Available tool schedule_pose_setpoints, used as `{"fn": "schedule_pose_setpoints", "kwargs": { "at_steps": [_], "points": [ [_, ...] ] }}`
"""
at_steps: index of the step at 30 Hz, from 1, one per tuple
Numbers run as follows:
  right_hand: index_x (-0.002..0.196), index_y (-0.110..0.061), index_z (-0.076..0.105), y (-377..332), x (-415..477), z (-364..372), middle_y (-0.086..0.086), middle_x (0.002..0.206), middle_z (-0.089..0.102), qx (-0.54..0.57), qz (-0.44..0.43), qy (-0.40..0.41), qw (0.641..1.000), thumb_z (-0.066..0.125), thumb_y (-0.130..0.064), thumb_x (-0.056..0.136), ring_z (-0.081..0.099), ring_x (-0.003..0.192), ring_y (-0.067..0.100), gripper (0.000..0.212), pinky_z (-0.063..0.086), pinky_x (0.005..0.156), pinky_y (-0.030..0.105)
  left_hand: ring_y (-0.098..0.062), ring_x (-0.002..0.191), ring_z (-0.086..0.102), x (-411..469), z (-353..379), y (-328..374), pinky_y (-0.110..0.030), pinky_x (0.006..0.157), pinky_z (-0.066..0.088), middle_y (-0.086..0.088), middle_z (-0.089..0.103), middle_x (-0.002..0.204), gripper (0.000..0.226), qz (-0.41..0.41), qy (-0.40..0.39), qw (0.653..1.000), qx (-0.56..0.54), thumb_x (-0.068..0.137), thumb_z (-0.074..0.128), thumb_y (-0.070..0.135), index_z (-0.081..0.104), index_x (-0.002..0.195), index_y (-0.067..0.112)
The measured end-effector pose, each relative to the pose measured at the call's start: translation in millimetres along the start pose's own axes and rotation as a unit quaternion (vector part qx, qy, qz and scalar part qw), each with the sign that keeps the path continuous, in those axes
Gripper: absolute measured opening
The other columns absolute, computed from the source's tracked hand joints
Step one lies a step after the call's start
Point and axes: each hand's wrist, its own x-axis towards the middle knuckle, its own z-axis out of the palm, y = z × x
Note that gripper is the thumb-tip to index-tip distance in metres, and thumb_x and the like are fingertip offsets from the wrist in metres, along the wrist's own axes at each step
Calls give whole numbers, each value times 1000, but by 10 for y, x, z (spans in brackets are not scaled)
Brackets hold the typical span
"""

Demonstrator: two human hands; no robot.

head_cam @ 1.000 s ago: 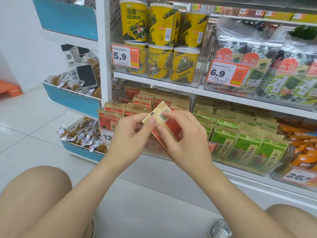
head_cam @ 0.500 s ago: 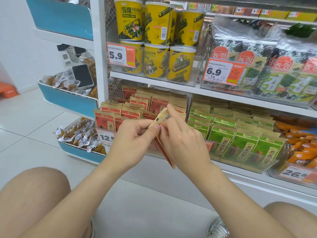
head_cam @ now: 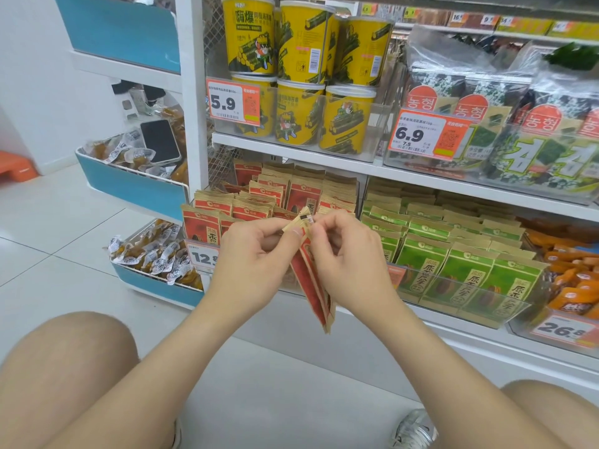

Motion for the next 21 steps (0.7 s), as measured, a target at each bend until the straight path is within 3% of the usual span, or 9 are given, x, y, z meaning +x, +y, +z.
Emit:
{"fn": "schedule_pose_setpoints", "kwargs": {
  "at_steps": [6,10,14,18,21],
  "points": [
    [90,-22,71,16,-15,-28,0,82,78,103,85,-45,990,64,-25,107,77,79,22,18,63,74,53,-23,73,81,-24,-52,53,-52,73,67,-3,82,77,20,-21,-15,999,-38,106,67,25,84,102,16],
    [93,-20,73,5,-24,-35,-2,83,79,118,104,-55,986,66,-25,107,78,80,18,16,64,76,53,-24,72,81,-32,-67,48,-49,72,67,-4,82,78,19,-32,-15,998,-53,104,68,27,84,104,16],
    [94,-21,74,-6,-44,-40,-6,86,80,110,83,-41,990,68,-25,106,78,82,11,13,65,78,48,-26,77,82,-19,-76,28,-49,75,68,-6,82,82,21,-39,-30,996,-70,103,68,28,83,109,15],
    [103,-24,75,-21,-78,-35,-11,96,80,129,42,-29,990,69,-19,104,78,94,9,8,64,88,44,-21,85,82,3,-98,-23,-32,75,66,-4,84,91,20,-26,-76,993,-91,104,66,22,80,117,18],
    [107,-31,75,4,-96,-34,-13,100,78,112,8,-33,993,69,-30,104,76,97,13,7,62,88,49,-16,91,80,9,-124,-46,-24,78,61,0,83,96,23,-8,-110,991,-79,110,58,14,79,119,17]
  ]
}}
